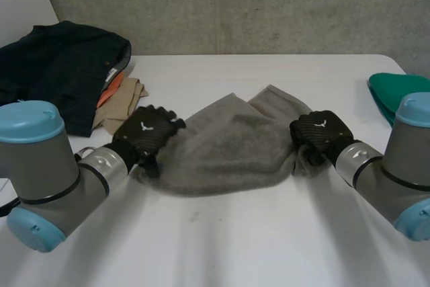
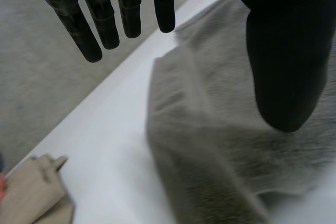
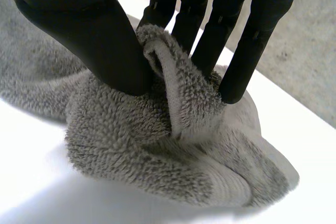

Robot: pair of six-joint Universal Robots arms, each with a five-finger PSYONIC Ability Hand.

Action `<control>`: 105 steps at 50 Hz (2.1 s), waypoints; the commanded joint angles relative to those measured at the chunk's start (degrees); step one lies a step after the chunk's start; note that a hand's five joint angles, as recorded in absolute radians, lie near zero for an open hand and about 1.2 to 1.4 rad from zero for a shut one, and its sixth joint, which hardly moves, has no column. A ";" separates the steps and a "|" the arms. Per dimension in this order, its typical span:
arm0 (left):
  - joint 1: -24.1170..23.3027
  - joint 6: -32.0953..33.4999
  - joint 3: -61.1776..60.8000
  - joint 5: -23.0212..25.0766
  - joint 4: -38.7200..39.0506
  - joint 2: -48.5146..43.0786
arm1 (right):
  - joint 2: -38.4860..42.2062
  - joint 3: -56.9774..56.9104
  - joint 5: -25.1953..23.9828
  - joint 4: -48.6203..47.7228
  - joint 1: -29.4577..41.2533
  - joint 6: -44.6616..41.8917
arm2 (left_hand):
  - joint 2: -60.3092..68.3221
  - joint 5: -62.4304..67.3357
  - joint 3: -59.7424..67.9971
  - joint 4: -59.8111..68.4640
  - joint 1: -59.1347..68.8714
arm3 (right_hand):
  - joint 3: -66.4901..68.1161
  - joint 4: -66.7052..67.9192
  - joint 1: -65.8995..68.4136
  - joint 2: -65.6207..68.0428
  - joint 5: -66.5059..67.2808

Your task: Fold the laundry.

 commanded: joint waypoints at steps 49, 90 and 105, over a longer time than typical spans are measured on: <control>1.27 -6.58 4.82 -1.21 -8.02 21.64 | -16.24 -11.03 1.11 5.52 -1.53 -0.64 | 63.30 64.02 63.31 63.65 63.14 | 12.14 11.71 15.48 12.63 13.25; -5.58 -14.09 10.62 -10.09 -12.77 21.34 | 14.52 -47.98 21.05 -1.08 14.11 7.27 | 63.30 64.02 63.31 63.65 63.14 | -57.86 -58.29 -54.52 -57.37 -56.75; -9.80 -14.44 17.65 -11.40 -17.07 23.97 | -8.53 -9.68 17.64 21.80 11.56 18.33 | 63.30 64.02 63.31 63.65 63.14 | -57.86 -58.29 -54.52 -57.37 -56.75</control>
